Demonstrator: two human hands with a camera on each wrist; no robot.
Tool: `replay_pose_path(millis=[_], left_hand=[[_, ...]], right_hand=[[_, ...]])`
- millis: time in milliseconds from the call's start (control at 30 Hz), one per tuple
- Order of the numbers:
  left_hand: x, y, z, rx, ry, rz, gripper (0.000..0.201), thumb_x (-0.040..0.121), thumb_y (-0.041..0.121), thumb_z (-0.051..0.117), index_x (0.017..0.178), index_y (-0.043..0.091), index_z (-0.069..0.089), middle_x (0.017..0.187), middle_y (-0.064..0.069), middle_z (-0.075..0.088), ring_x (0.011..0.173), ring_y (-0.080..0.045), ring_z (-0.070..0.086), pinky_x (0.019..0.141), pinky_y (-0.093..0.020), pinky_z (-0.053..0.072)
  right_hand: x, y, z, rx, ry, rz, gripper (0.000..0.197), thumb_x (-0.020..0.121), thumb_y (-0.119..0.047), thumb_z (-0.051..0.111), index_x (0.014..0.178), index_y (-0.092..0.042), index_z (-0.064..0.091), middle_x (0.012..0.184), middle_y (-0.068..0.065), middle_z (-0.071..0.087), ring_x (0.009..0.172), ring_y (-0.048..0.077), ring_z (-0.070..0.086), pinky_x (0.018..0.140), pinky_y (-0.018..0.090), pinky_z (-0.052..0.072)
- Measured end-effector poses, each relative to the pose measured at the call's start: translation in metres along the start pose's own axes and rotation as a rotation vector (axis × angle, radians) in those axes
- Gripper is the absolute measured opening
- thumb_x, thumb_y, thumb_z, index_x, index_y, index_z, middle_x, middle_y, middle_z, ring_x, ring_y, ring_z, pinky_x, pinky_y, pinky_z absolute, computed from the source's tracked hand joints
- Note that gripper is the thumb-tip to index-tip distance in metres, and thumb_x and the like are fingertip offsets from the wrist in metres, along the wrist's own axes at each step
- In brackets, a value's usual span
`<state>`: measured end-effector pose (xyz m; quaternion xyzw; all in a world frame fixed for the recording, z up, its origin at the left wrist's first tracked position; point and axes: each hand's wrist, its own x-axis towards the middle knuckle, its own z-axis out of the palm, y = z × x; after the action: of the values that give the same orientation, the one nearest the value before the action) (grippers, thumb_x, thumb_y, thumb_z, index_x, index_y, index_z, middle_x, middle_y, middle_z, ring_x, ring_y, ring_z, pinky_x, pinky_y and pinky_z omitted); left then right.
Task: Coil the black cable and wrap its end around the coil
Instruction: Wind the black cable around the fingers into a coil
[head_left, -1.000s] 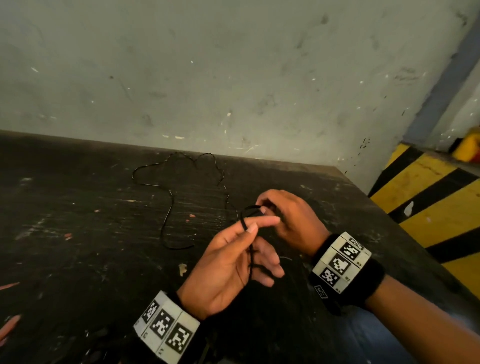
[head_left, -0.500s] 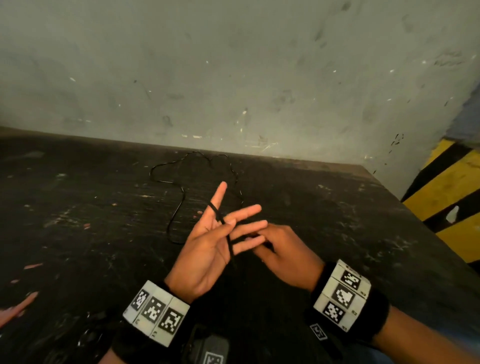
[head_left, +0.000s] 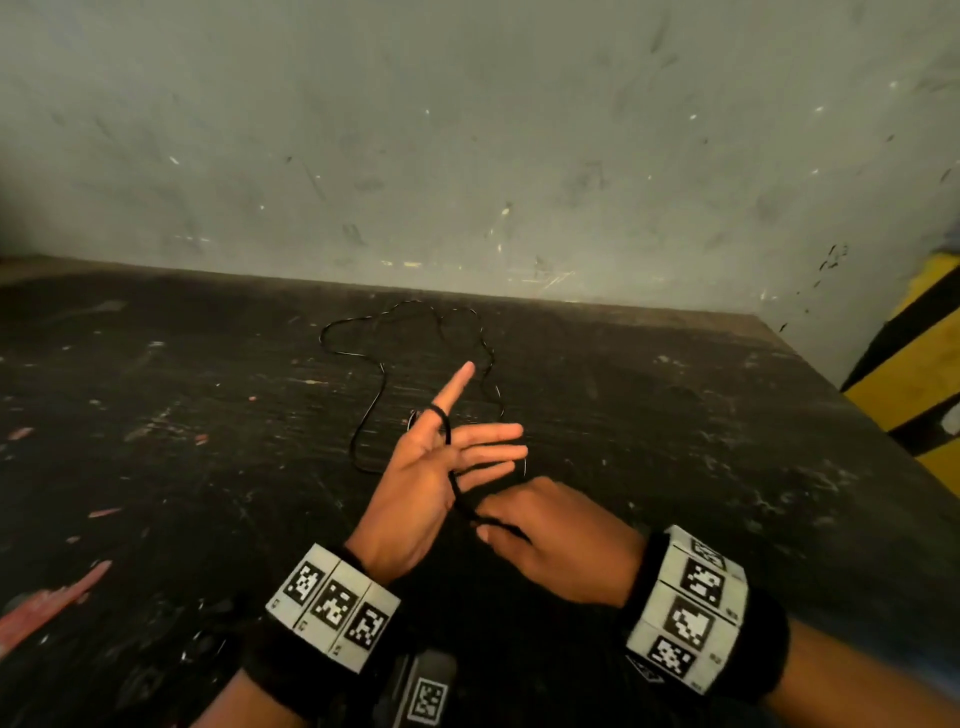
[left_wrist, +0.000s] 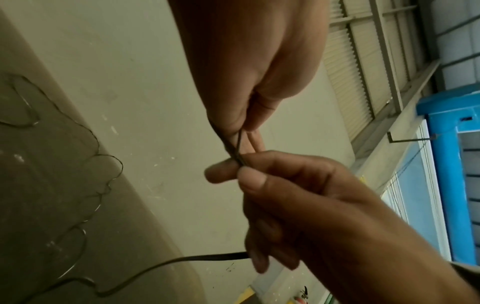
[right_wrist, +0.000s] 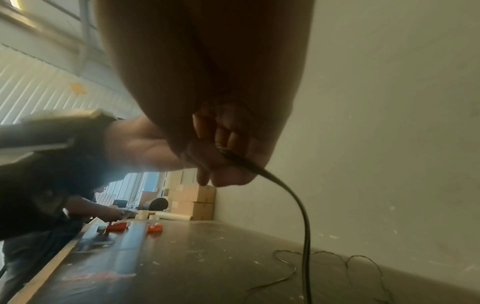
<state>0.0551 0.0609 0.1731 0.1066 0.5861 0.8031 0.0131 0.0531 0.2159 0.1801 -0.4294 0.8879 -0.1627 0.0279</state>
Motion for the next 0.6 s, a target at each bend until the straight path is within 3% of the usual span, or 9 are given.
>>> replay_pose_path(millis=[100, 200, 233, 300, 333, 400, 433, 500, 600], left_hand=[[0.001, -0.005, -0.002, 0.056, -0.047, -0.041, 0.069, 0.091, -0.014, 0.028, 0.135, 0.037, 0.039, 0.111, -0.023, 0.069, 0.095, -0.029, 0.070, 0.080, -0.034, 0.058], [0.000, -0.010, -0.006, 0.083, -0.106, -0.079, 0.068, 0.091, -0.014, 0.029, 0.134, 0.037, 0.041, 0.110, -0.021, 0.069, 0.094, -0.025, 0.070, 0.077, -0.032, 0.057], [0.000, -0.011, -0.006, 0.095, -0.124, -0.086, 0.069, 0.090, -0.016, 0.029, 0.133, 0.037, 0.042, 0.111, -0.020, 0.069, 0.095, -0.026, 0.069, 0.078, -0.033, 0.057], [-0.002, -0.016, -0.004, 0.119, -0.165, -0.105, 0.067, 0.088, -0.015, 0.029, 0.133, 0.032, 0.046, 0.102, -0.017, 0.071, 0.091, -0.027, 0.068, 0.074, -0.032, 0.057], [-0.004, -0.017, -0.001, 0.137, -0.182, -0.110, 0.063, 0.088, -0.013, 0.031, 0.133, 0.029, 0.048, 0.092, -0.014, 0.072, 0.081, -0.027, 0.068, 0.064, -0.029, 0.056], [-0.006, -0.019, 0.003, 0.178, -0.191, -0.104, 0.052, 0.085, -0.001, 0.035, 0.129, 0.021, 0.052, 0.074, -0.011, 0.069, 0.053, -0.021, 0.060, 0.040, -0.022, 0.043], [-0.007, -0.020, 0.003, 0.185, -0.188, -0.099, 0.051, 0.080, 0.005, 0.036, 0.126, 0.017, 0.054, 0.070, -0.012, 0.068, 0.043, -0.018, 0.052, 0.035, -0.020, 0.035], [-0.008, -0.022, 0.003, 0.153, -0.191, -0.080, 0.048, 0.077, 0.015, 0.037, 0.121, 0.017, 0.057, 0.063, -0.016, 0.066, 0.034, -0.014, 0.039, 0.034, -0.018, 0.028], [-0.011, -0.020, 0.001, 0.127, -0.271, -0.094, 0.050, 0.082, 0.041, 0.034, 0.126, 0.027, 0.054, 0.063, -0.014, 0.065, 0.034, -0.010, 0.034, 0.034, -0.020, 0.019]], right_hand=[[-0.007, -0.004, -0.014, -0.014, 0.006, -0.001, 0.010, 0.093, -0.025, 0.050, 0.098, -0.025, 0.059, 0.102, 0.004, 0.070, 0.096, 0.025, 0.063, 0.070, 0.030, 0.040], [-0.013, -0.008, -0.031, -0.040, -0.016, -0.048, 0.025, 0.092, -0.022, 0.053, 0.106, -0.036, 0.037, 0.099, 0.000, 0.068, 0.091, 0.021, 0.062, 0.067, 0.027, 0.032], [-0.014, -0.009, -0.036, -0.063, -0.025, -0.065, 0.025, 0.092, -0.022, 0.055, 0.104, -0.035, 0.037, 0.100, -0.001, 0.065, 0.088, 0.019, 0.061, 0.066, 0.026, 0.031], [-0.016, -0.011, -0.048, -0.129, -0.048, -0.073, 0.007, 0.090, -0.027, 0.056, 0.095, -0.030, 0.051, 0.095, -0.003, 0.064, 0.084, 0.014, 0.061, 0.061, 0.026, 0.033], [-0.016, -0.011, -0.055, -0.175, -0.055, -0.073, 0.002, 0.090, -0.030, 0.056, 0.090, -0.028, 0.057, 0.088, -0.005, 0.066, 0.082, 0.012, 0.061, 0.057, 0.026, 0.033], [-0.013, -0.010, -0.072, -0.247, -0.052, -0.077, 0.010, 0.088, -0.034, 0.058, 0.083, -0.027, 0.061, 0.076, -0.010, 0.061, 0.072, 0.008, 0.058, 0.053, 0.022, 0.032], [-0.011, -0.009, -0.081, -0.261, -0.045, -0.082, 0.013, 0.088, -0.036, 0.059, 0.080, -0.026, 0.062, 0.070, -0.012, 0.055, 0.066, 0.005, 0.053, 0.052, 0.020, 0.032], [-0.007, -0.006, -0.098, -0.256, -0.032, -0.106, 0.015, 0.088, -0.038, 0.060, 0.079, -0.026, 0.064, 0.063, -0.014, 0.048, 0.057, -0.002, 0.045, 0.052, 0.020, 0.033], [-0.002, -0.003, -0.118, -0.255, 0.012, -0.135, 0.015, 0.086, -0.038, 0.063, 0.079, -0.025, 0.067, 0.063, -0.013, 0.051, 0.053, -0.005, 0.042, 0.055, 0.023, 0.035]])
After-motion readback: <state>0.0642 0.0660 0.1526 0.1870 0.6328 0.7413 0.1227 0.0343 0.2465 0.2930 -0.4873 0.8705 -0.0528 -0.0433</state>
